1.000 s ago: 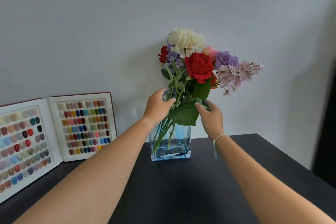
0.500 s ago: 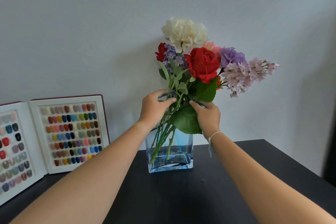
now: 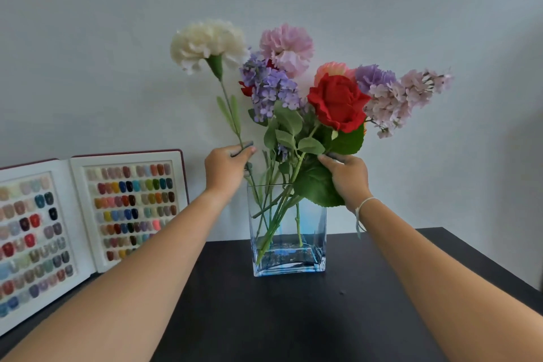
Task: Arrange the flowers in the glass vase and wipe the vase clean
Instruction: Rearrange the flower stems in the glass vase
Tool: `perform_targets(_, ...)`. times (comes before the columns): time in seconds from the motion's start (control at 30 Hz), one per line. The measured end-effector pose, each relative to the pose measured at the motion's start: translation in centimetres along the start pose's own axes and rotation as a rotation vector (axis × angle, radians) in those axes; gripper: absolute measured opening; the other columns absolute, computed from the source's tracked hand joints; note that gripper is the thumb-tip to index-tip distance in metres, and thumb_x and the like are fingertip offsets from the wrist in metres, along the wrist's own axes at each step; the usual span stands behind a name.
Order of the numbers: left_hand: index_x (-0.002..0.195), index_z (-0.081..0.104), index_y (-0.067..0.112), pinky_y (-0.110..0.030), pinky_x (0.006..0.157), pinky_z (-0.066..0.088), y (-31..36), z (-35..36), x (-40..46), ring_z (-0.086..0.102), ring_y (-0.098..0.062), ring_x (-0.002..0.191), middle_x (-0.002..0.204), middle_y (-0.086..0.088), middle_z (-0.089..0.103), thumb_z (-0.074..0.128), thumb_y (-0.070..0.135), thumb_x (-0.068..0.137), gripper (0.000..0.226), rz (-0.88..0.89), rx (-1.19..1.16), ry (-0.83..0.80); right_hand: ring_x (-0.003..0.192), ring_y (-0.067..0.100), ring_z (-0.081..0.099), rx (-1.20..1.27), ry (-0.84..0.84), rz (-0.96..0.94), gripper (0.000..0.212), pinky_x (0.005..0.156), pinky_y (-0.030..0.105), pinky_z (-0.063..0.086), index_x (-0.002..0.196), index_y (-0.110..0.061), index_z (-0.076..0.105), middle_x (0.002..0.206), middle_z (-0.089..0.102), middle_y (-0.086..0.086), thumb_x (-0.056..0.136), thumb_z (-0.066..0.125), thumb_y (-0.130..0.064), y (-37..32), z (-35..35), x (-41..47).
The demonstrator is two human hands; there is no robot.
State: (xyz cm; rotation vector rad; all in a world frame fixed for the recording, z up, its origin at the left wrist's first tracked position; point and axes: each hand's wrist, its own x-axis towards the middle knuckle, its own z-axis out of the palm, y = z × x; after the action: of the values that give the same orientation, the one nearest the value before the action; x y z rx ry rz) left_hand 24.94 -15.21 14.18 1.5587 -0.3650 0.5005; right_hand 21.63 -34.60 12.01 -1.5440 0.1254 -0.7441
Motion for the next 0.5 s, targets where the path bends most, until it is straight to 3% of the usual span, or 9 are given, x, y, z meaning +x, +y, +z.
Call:
perform_targets(0.1,0.109,0.064,0.009,-0.024,0.066,0.057,-0.8,0.0,-0.5,0.058,-0.011,0.056,0.085,-0.005,0.065,0.064,0.011,0.083,0.026,-0.048,-0.100,0.027,0.092,0.027,0.063,-0.009,0.003,0.012,0.020,0.087,0.037,0.051,0.098,-0.013,0.069,0.094,0.067,0.007,0.081,0.066,-0.022,0.8,-0.2,-0.1)
perform_targets(0.2,0.110,0.064,0.004,-0.020,0.064,0.056,-1.6,-0.1,-1.1,0.061,-0.012,0.065,0.092,-0.005,0.066,0.064,0.011,0.083,0.027,-0.042,-0.083,0.063,0.092,0.027,0.064,0.002,0.017,0.036,0.020,0.088,0.038,0.052,0.098,-0.013,0.069,0.095,0.067,0.007,0.081,0.066,-0.023,1.5,-0.4,-0.2)
perform_targets(0.3,0.100,0.068,0.002,-0.039,0.080,0.056,-2.3,-0.4,-1.4,0.066,-0.022,0.081,0.098,-0.008,0.067,0.064,0.012,0.083,0.020,-0.056,-0.022,0.094,0.093,0.028,0.064,0.006,0.021,0.045,0.019,0.089,0.039,0.052,0.097,-0.015,0.070,0.095,0.068,0.007,0.081,0.066,-0.023,1.9,-0.5,-0.3)
perform_targets(0.37,0.088,0.070,0.013,-0.045,0.084,0.054,-2.6,-0.8,-1.8,0.060,-0.022,0.080,0.089,-0.007,0.066,0.065,0.014,0.082,0.007,-0.075,0.014,0.058,0.092,0.027,0.064,0.006,0.029,0.038,0.016,0.087,0.037,0.052,0.094,-0.017,0.070,0.094,0.068,0.007,0.081,0.066,-0.023,2.1,-0.6,-0.4)
perform_targets(0.43,0.087,0.067,0.022,-0.038,0.081,0.054,-2.7,-0.9,-2.3,0.052,-0.020,0.077,0.081,-0.008,0.060,0.064,0.015,0.083,0.009,-0.094,-0.018,0.008,0.089,0.026,0.064,0.014,0.030,0.032,0.008,0.082,0.033,0.051,0.088,-0.022,0.070,0.094,0.069,0.007,0.081,0.066,-0.023,2.2,-0.6,-0.6)
perform_targets(0.5,0.092,0.068,0.020,-0.030,0.076,0.054,-2.8,-1.1,-2.8,0.054,-0.018,0.077,0.077,-0.007,0.060,0.065,0.016,0.083,0.010,-0.102,-0.036,0.005,0.090,0.025,0.064,0.016,0.026,0.027,0.012,0.083,0.034,0.051,0.092,-0.020,0.070,0.096,0.069,0.007,0.082,0.065,-0.022,2.3,-0.7,-0.6)
